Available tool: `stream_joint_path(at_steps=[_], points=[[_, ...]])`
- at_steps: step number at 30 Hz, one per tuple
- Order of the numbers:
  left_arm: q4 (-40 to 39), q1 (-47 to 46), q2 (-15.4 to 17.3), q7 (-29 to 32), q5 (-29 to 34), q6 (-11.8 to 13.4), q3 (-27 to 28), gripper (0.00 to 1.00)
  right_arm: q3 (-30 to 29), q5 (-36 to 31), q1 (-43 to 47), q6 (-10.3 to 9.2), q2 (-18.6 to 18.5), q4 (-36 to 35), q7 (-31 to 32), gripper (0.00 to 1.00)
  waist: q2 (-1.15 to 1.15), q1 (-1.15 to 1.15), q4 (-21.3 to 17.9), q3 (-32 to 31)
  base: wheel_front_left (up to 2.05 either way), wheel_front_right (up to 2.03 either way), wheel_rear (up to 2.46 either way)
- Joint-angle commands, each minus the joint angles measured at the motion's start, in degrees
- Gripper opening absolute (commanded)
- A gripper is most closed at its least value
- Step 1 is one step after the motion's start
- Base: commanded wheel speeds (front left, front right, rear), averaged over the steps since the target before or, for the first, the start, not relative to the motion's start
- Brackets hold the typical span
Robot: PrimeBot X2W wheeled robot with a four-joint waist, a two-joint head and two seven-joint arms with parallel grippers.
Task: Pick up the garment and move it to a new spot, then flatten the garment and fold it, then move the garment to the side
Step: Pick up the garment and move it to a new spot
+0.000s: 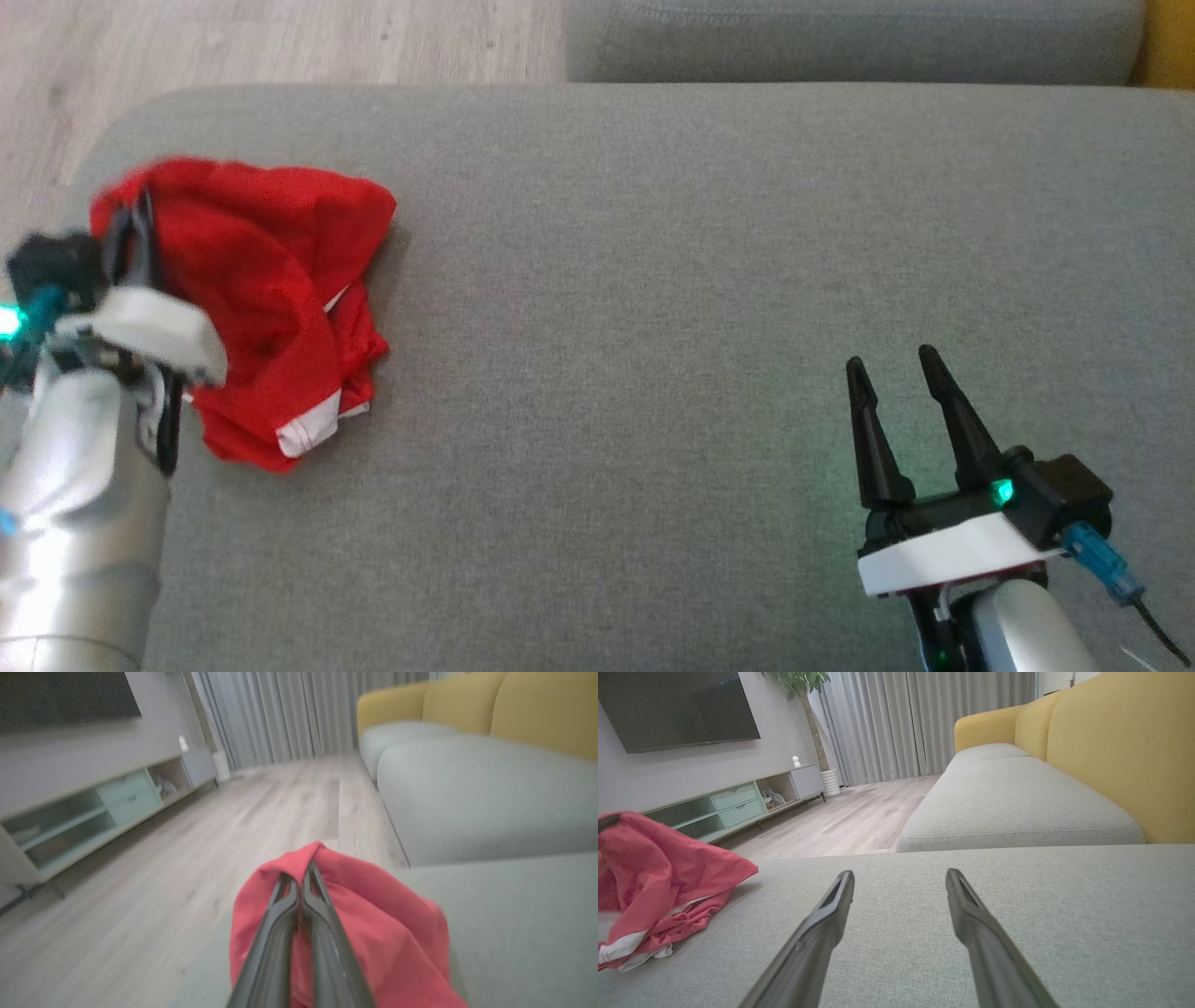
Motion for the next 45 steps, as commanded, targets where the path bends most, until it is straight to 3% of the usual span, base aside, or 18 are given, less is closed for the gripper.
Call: stream_joint_path(at_steps=[1, 5, 12, 20, 28, 36, 37, 38, 39, 45], points=[[-3.4, -3.8, 2.7, -2.8, 0.1, 0.5, 2.3, 0.0, 1.4, 0.4, -1.0, -0.04, -0.4, -1.4, -0.6, 1.0, 0.0, 0.0, 0.0, -0.8, 0.0, 0.0, 0.0], [-11.7, -4.5, 1.5, -6.6, 0.4, -0.1, 1.3, 0.0, 1.8, 1.2, -0.2, -0.04, -0.4, -0.9, -0.6, 1.0, 0.0, 0.0, -0.2, -2.8, 0.0, 0.0, 0.0], [-29.2, -1.4, -0.7, -7.3, 3.1, -1.2, -3.9, 0.0, 2.4, 2.3, 0.6, -0.04, -0.4, -0.7, -0.6, 1.0, 0.0, 0.0, -1.3, -5.1, 0.0, 0.0, 0.0], [-40.7, 3.3, -3.2, -0.6, 3.4, -2.7, -10.9, 0.0, 3.7, 3.1, 0.0, -0.04, -0.4, -1.2, -0.6, 1.0, 0.0, 0.0, -6.4, -5.1, 0.0, 0.0, 0.0], [-41.2, 5.0, -7.5, 4.2, 3.0, -3.3, -17.5, 0.0, 5.4, 3.3, -2.7, -0.04, -0.4, -2.9, -0.6, 1.0, 0.0, 0.0, -17.4, -2.4, 0.0, 0.0, 0.0], [-34.0, -1.7, -11.1, 3.3, 4.0, -3.3, -21.0, 0.0, 6.8, 5.6, -4.7, -0.04, -0.4, -6.1, -0.6, 1.0, 0.0, 0.0, -25.7, 1.1, 0.0, 0.0, 0.0], [-32.8, -3.0, -11.4, 2.7, 4.3, -3.4, -21.4, 0.16, 6.8, 5.8, -4.9, -0.04, -0.4, -6.3, -0.6, 1.0, 0.0, 0.0, -26.3, 1.5, 0.0, 0.0, 0.0], [-31.7, -4.3, -11.8, 1.7, 4.6, -3.1, -21.6, 0.93, 6.7, 6.0, -5.0, -0.04, -0.4, -6.5, -0.6, 1.0, 0.0, 0.0, -26.6, 1.8, 0.0, 0.0, 0.0], [-30.5, -5.4, -12.1, 0.6, 4.8, -2.6, -21.6, 1.0, 6.6, 6.2, -5.1, -0.04, -0.4, -6.7, -0.6, 1.0, 0.0, 0.0, -26.8, 2.0, 0.0, 0.0, 0.0], [-24.2, -8.2, -12.6, -3.7, 5.9, 1.3, -20.3, 1.0, 5.8, 6.3, -5.2, -0.04, -0.4, -6.9, -0.6, 1.0, 0.0, 0.0, -26.1, 2.7, 0.0, 0.0, 0.0]])
